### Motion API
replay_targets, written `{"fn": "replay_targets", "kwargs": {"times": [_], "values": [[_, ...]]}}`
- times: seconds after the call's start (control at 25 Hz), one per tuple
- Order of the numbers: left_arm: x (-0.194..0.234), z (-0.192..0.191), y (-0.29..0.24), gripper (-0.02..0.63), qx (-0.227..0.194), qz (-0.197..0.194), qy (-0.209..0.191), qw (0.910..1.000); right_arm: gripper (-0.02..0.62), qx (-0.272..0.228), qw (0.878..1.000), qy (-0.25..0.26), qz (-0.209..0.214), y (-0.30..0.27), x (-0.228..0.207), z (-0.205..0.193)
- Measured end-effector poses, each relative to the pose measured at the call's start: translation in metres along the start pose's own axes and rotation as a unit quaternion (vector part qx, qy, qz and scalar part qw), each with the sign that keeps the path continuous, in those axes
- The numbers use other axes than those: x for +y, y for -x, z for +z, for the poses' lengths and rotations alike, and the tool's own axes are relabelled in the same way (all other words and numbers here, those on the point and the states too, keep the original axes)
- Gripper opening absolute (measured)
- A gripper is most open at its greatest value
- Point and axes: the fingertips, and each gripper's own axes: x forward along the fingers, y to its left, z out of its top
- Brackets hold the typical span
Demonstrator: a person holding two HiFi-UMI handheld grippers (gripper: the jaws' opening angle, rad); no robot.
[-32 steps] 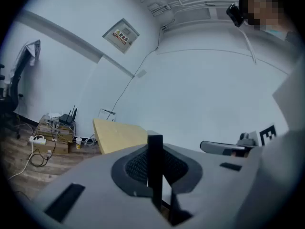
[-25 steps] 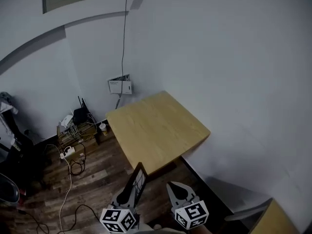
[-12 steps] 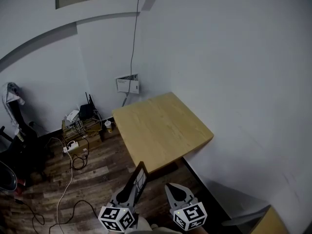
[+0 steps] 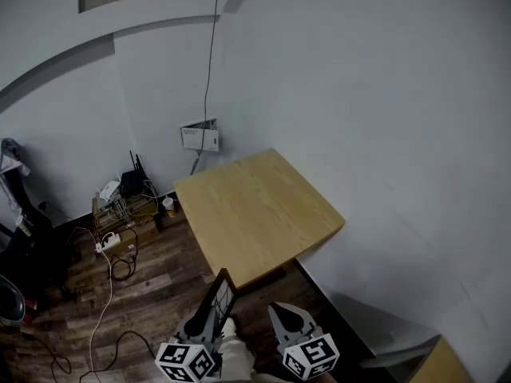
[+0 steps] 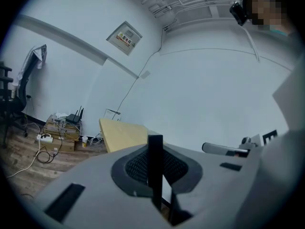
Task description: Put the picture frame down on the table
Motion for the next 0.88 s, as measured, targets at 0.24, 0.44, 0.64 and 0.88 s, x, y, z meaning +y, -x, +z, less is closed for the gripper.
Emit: {"fn": "replay_targets", "kwargs": {"times": [0.24,0.44,0.64,0.88], "values": [[0.022,0.0,-0.045,0.028,-0.004,-0.019,0.002,0.9998,0.0,0.001,1.0,-0.001,-0.016,-0.032,-0.028,0.007],[0.034,0.015,-0.089,0.028,0.003,-0.033,0.001,0.9994,0.001,-0.007,1.0,-0.002,-0.019,-0.077,-0.052,0.026],[0.051,0.041,-0.129,0.028,0.005,-0.044,0.005,0.999,0.0,-0.015,1.0,0.006,-0.022,-0.123,-0.068,0.052],[0.071,0.067,-0.173,0.028,0.008,-0.059,0.006,0.9982,0.001,-0.01,0.999,0.02,-0.036,-0.167,-0.087,0.073]]}}
